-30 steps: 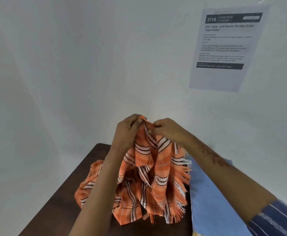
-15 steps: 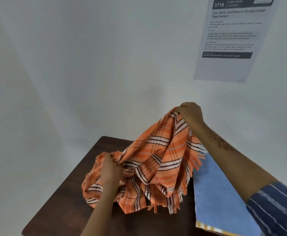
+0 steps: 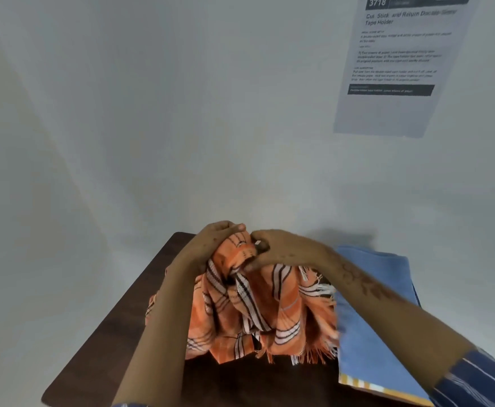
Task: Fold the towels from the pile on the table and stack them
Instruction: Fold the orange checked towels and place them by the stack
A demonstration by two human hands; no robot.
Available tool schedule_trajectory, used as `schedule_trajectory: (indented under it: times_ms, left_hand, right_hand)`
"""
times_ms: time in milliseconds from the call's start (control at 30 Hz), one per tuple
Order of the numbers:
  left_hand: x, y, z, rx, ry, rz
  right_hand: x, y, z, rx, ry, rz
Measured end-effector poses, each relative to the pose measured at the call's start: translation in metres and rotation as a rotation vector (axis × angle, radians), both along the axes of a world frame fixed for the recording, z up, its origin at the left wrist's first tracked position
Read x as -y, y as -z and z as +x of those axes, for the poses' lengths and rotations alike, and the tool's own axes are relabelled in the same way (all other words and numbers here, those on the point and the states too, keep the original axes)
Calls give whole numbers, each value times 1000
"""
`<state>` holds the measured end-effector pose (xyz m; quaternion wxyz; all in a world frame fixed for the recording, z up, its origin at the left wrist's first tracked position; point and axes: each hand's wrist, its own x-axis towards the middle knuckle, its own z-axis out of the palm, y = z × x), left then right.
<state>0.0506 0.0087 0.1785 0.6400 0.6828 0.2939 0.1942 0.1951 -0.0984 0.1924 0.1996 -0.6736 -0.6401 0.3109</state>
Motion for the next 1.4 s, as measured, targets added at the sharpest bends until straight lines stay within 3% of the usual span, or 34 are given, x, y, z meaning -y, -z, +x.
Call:
schedule_trajectory:
  times_ms: [67,133,200,300,367,433,500,567,700,800,967,1033,1100,1167,1267,1400]
  left_hand:
    - [1,0,1,-188,-44,140]
    - [-8,10,2,-369,-164,369]
    - [-12,24,2,-275,-354,498]
    - [14,37,1,42,-696,706]
    - [46,45,6,86,-565,760]
    - [71,62,18,-65,-263,841]
    - [77,92,29,-164,-198,754]
    - [76,112,26,-185,-366,518]
    - [57,114,7,-130,-623,428]
    - [21,97,3,-99,-713,523]
    - [-9,57,26,-509,-473,777]
    - [-10,53,37,-566,-425,892]
    - [-9,55,45,-483,-493,975]
    - [-9,57,47,-271,-558,903]
    - [-8,54,40,-37,-279,485]
    - [0,61,26,-67,20,312]
  right_hand:
    - [-2,-4,2,114,101,131]
    - [-5,-8,11,86,238,202]
    - [-6,-10,20,40,357,282]
    - [-7,-9,29,64,495,381]
    - [-9,-7,32,79,530,409]
    - [-12,-7,31,69,546,436]
    - [-13,-10,27,45,563,475]
    - [-11,-14,25,40,598,530]
    - [-1,-20,32,-9,655,583]
    - [5,-19,36,-27,672,578]
    - [13,-26,36,-80,713,638]
    - [18,-31,38,-122,725,673]
    - [23,-35,41,-155,728,712]
    - [28,-38,45,-149,734,729]
    - [37,-39,60,-145,774,732]
    - [41,-35,75,-189,797,696]
